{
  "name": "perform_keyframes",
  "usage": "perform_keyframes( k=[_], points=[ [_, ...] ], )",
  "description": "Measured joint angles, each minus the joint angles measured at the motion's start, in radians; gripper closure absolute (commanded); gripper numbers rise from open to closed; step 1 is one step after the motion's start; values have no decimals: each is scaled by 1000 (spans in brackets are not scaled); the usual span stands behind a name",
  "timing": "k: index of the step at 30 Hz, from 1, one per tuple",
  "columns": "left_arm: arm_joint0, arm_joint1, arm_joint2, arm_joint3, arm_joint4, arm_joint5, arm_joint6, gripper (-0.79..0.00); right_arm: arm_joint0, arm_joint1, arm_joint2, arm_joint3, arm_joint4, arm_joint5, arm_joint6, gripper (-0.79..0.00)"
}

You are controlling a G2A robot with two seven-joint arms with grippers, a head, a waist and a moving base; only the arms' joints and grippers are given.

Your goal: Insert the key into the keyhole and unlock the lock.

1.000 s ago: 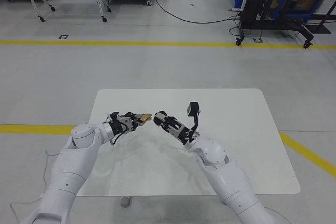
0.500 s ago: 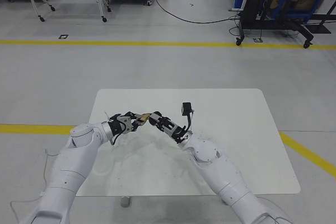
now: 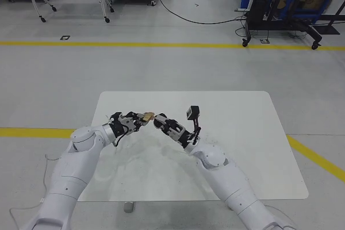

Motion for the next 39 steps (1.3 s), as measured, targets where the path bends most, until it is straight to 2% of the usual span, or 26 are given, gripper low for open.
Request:
perform_keyframes(
  k=[5, 16, 26, 30, 39],
  points=[
    [1, 1, -5, -3, -2, -34, -14, 0, 4, 7, 33, 26, 201, 134, 178, -249],
    [1, 3, 6, -10, 21, -64, -44, 0, 51, -2, 9, 107, 311, 260, 256, -209],
    [5, 4, 14, -19, 36, -79, -44, 0, 80, -16, -21, 153, 354, 267, 276, -182],
    [6, 4, 17, -23, 40, -79, -43, 0, 87, -18, -24, 167, 360, 264, 277, -114],
    [7, 5, 19, -26, 44, -80, -42, 0, 102, -23, -35, 192, 353, 273, 255, -58]
  ],
)
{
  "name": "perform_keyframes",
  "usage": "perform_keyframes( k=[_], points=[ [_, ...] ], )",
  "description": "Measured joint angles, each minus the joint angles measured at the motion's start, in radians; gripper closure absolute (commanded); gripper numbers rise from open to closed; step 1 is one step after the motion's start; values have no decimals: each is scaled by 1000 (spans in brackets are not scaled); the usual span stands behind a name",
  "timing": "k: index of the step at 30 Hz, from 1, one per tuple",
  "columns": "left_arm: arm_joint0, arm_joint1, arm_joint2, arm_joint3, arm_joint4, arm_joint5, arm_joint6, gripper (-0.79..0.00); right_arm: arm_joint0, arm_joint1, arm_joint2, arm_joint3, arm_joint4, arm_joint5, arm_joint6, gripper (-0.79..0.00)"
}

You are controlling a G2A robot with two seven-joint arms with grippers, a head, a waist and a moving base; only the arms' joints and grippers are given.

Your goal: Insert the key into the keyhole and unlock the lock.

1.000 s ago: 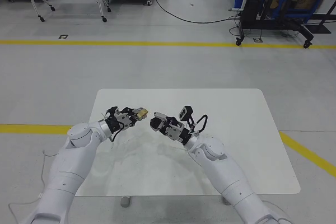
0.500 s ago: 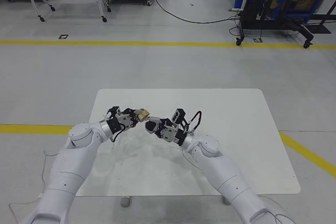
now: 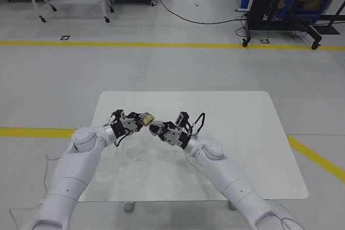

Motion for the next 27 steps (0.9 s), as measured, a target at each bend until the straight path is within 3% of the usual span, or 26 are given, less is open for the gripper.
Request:
perform_keyframes(
  k=[3, 15, 27],
  points=[
    [1, 0, 0, -1, -1, -1, 2, 0, 3, -1, -2, 2, -6, 1, -5, 0],
    [4, 2, -1, -12, 18, -33, 19, 0, -2, -2, -1, -10, -26, -8, -60, 0],
    [27, 7, -6, -56, 98, -123, 91, 0, -15, -35, 13, 57, 292, 87, -35, 0]
  ],
)
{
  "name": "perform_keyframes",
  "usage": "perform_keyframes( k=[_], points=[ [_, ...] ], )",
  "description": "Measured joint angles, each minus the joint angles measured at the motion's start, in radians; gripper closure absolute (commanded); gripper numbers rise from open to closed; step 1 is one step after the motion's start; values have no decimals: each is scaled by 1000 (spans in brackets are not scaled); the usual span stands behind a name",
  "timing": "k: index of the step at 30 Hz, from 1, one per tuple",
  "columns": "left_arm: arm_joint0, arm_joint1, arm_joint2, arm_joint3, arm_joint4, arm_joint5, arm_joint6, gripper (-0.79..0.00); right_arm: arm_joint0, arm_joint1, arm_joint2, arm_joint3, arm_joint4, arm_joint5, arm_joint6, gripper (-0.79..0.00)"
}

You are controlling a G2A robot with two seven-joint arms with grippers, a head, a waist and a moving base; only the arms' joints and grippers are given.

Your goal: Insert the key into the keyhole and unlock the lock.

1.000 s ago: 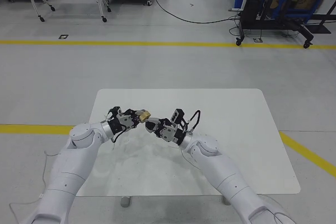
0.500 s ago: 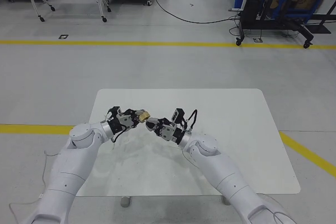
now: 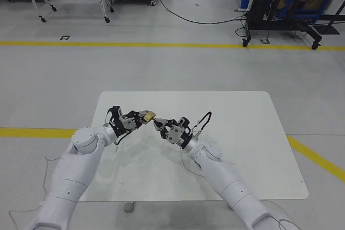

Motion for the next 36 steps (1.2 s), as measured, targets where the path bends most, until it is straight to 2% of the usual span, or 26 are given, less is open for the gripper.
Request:
perform_keyframes(
  k=[13, 14, 16, 17, 21, 23, 25, 28, 31, 36],
  points=[
    [23, 3, -12, -40, 75, -67, 90, 0, 26, -30, 5, 81, 188, 74, 53, 0],
    [24, 3, -13, -41, 74, -66, 91, 0, 28, -30, 7, 86, 189, 72, 53, -154],
    [26, 3, -16, -42, 66, -62, 91, 0, 36, -29, 11, 94, 163, 44, 54, -520],
    [26, 3, -17, -42, 64, -60, 90, 0, 41, -26, 13, 94, 139, 20, 58, -785],
    [26, 3, -21, -40, 55, -54, 83, 0, 49, -4, 38, 60, -18, -112, 83, -785],
    [25, 3, -21, -34, 36, -34, 64, 0, 49, 12, 48, 33, -162, -185, 74, -785],
    [22, -1, -24, -14, -31, 22, 20, 0, 49, 13, 49, 31, -257, -196, 72, -785],
    [20, -4, -29, 3, -151, 75, -13, 0, 49, 13, 48, 33, -215, -184, 73, -785],
    [20, -4, -29, 2, -116, 65, -9, 0, 49, 13, 48, 33, -163, -184, 73, -785],
    [26, -3, -29, -10, -87, 52, 11, 0, 50, 13, 47, 30, -169, -187, 70, -785]
  ],
)
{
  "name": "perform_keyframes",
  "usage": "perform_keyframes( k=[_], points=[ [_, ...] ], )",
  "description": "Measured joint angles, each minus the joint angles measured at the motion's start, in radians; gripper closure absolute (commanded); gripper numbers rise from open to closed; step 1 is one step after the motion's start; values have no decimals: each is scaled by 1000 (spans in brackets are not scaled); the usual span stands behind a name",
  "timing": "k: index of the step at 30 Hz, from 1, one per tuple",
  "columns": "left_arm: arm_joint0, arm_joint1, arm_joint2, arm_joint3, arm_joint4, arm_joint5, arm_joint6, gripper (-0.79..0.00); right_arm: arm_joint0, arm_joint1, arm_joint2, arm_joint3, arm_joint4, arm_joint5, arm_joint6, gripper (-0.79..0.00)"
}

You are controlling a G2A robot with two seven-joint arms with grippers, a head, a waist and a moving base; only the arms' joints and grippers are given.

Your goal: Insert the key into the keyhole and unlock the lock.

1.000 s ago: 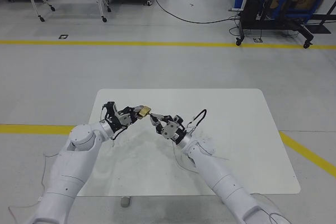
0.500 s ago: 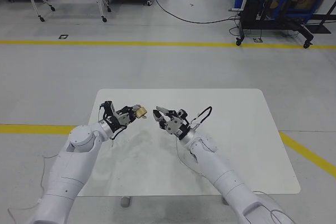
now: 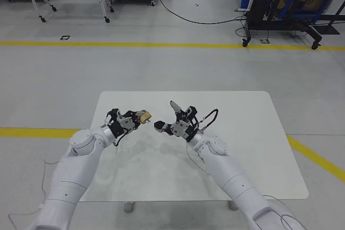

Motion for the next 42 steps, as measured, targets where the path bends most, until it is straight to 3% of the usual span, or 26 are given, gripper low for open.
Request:
perform_keyframes(
  k=[3, 10, 13, 16, 26, 30, 31, 32, 33, 37, 40, 42],
  points=[
    [12, 5, -2, -25, 77, -26, 62, 0, 26, 17, -10, -22, -110, -41, -41, -785],
    [21, 13, 15, -65, 244, -55, 138, 0, 98, 91, -12, -132, -867, -129, -94, -785],
    [22, 12, 26, -72, 272, -62, 143, 0, 104, 120, -21, -191, -1207, -119, -127, -785],
    [19, 11, 32, -72, 288, -72, 152, 0, 78, 133, -20, -254, -1426, -159, -157, -785],
    [25, 10, 32, -77, 285, -79, 167, 0, 73, 134, -20, -261, -1403, -167, -160, -785],
    [42, 8, 33, -98, 286, -74, 194, 0, 49, 139, -71, -315, -1528, -272, -193, -785],
    [46, 8, 32, -102, 283, -73, 199, 0, 42, 142, -83, -331, -1596, -293, -219, -680],
    [48, 8, 30, -104, 281, -73, 202, 0, 36, 145, -91, -344, -1644, -304, -239, -471],
    [50, 8, 28, -107, 281, -73, 205, 0, 30, 147, -99, -360, -1694, -314, -257, -391],
    [59, 8, 23, -121, 281, -71, 219, 0, -12, 160, -134, -442, -1916, -348, -332, -323],
    [60, 8, 20, -123, 279, -69, 221, 0, -33, 165, -145, -476, -2025, -322, -380, -376],
    [62, 8, 21, -126, 286, -69, 221, 0, -44, 166, -154, -491, -2084, -297, -415, -529]
  ],
)
